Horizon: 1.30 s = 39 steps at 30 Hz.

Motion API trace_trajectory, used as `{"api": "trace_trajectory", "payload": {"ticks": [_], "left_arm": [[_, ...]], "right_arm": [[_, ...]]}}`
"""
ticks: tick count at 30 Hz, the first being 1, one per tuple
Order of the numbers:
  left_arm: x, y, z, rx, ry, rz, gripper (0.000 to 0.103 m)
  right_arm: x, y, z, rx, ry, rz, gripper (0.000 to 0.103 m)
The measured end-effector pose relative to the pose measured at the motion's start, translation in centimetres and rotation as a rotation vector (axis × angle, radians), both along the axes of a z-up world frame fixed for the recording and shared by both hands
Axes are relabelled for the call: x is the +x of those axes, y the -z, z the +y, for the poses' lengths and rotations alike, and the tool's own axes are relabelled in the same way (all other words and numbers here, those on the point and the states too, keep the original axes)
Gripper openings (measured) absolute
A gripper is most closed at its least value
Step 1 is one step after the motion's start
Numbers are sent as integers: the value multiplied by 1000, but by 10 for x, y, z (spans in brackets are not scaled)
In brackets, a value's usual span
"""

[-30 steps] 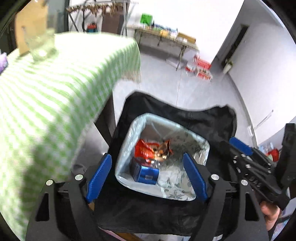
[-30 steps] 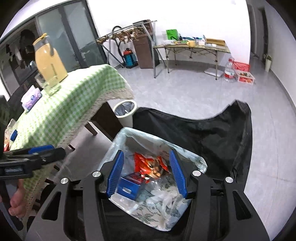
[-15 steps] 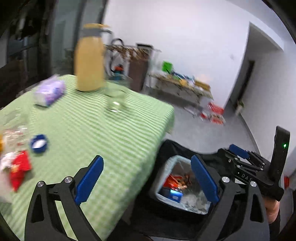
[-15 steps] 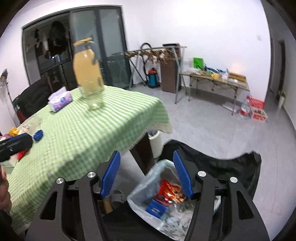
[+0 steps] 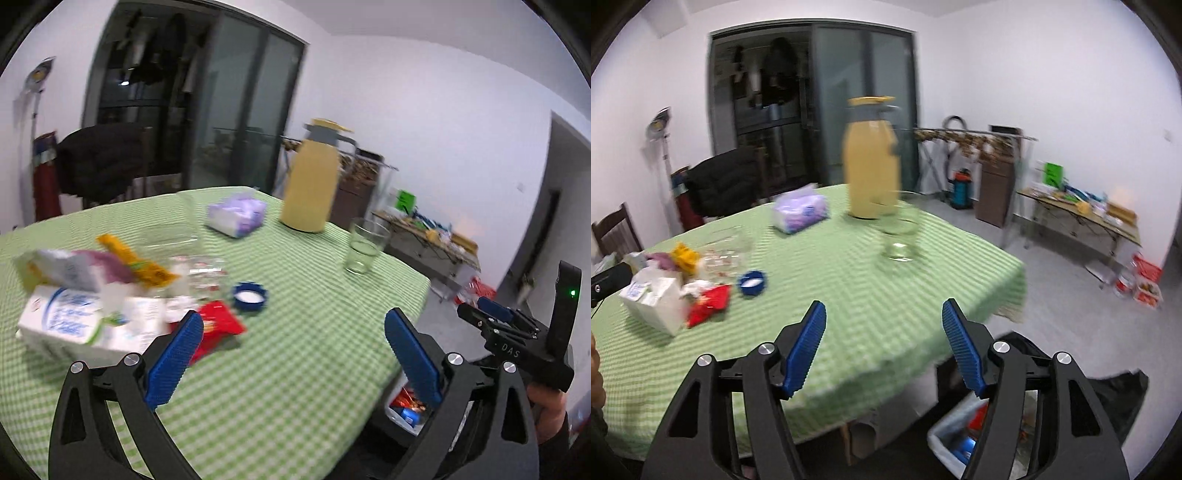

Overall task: Collect trash
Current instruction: 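Move both tools back over the table toward the remaining trash, then grasp the green dog food pouch with the left tool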

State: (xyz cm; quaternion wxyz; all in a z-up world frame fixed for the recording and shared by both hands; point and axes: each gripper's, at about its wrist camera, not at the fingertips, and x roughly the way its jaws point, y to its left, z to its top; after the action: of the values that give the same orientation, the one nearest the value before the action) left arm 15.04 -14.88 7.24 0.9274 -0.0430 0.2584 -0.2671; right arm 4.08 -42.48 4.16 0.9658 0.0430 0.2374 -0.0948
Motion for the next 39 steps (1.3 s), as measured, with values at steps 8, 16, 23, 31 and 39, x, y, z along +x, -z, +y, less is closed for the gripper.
{"api": "trace_trajectory", "payload": {"ticks": [8,16,23,31,39], "left_arm": [[25,16,101,-89,-191,72,95],[52,26,195,-172,-381,132,95],[125,20,206,-304,-463,286,95],[184,31,186,-395,-453,525,70],[187,39,168,-466,-463,587,14]], "right_arm": [[32,-7,67,-60,-164,-1,65],[80,-5,153,-97,-377,12,65],[115,12,203,-68,-486,40,65],[109,27,181,-22,-465,69,65],[100,43,148,61,-419,85,65]]}}
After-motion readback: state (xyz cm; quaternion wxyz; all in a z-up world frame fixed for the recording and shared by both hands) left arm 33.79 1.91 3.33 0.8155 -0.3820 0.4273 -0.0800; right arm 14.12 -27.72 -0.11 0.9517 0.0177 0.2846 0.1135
